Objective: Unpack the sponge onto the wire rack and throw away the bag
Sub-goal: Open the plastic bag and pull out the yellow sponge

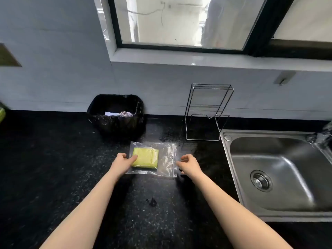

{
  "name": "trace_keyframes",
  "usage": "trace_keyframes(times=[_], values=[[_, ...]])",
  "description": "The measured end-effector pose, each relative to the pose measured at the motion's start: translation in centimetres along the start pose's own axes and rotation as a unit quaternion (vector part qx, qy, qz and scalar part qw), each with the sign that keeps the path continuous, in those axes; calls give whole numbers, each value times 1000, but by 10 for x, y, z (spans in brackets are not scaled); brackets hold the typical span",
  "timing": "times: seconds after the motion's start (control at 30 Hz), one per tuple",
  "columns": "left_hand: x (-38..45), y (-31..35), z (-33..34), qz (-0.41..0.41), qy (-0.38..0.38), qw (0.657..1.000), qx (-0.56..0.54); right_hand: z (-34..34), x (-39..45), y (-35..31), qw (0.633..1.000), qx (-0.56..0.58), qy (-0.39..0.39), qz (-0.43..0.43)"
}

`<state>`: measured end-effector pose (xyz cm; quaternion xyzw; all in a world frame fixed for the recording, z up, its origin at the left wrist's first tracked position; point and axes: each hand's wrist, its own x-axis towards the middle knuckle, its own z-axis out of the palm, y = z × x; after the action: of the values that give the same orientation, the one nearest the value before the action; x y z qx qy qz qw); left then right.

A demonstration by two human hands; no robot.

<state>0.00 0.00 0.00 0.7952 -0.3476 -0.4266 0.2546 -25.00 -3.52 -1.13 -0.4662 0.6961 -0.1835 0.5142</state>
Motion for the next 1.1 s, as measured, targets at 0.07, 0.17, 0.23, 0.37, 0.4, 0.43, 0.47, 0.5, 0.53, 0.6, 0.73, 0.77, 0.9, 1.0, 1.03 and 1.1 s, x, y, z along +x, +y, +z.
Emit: trace_keyframes(times=[0.07, 0.17, 0.23, 0.37, 0.4, 0.43, 0.47, 0.5, 0.53, 0.6, 0.73, 0.77, 0.9, 1.0, 1.03, 1.1], values=[[-1, 3, -1, -6, -8, 1000, -17, 3, -2, -4, 1000, 10, -6, -1], [1, 2, 3, -6, -36, 999, -29, 2, -11, -12, 996, 75, -30, 31], [0, 2, 5, 0, -60, 998, -28, 1, -17, -14, 996, 77, -36, 28], [-19, 14, 6, 16, -104, 992, -71, -3, -23, -14, 998, 54, -23, -18], [-25, 18, 5, 28, -114, 990, -74, -4, -25, -14, 998, 56, -22, -27], [-28, 20, 4, 36, -123, 989, -78, -6, -29, -17, 997, 57, -23, -36], [-32, 23, 2, 44, -135, 987, -80, -8, -34, -19, 997, 60, -24, -48], [-35, 26, 0, 52, -142, 985, -88, -10, -39, -23, 996, 63, -24, -61], [-39, 29, -3, 61, -145, 983, -94, -13, -43, -25, 994, 71, -22, -73], [-47, 36, -7, 81, -146, 979, -117, -22, -55, -35, 991, 87, -23, -101], [-60, 45, -20, 119, -153, 970, -147, -47, -79, -57, 983, 94, -36, -154], [-60, 46, -23, 127, -155, 967, -159, -52, -85, -63, 981, 93, -34, -166], [-77, 60, -33, 158, -158, 952, -211, -67, -109, -82, 968, 122, -23, -218], [-88, 74, -40, 205, -137, 944, -220, -75, -122, -95, 957, 136, -12, -257], [-91, 79, -41, 218, -130, 940, -225, -78, -125, -99, 953, 139, -3, -270], [-96, 91, -44, 242, -122, 932, -241, -83, -131, -108, 945, 148, 17, -292]])
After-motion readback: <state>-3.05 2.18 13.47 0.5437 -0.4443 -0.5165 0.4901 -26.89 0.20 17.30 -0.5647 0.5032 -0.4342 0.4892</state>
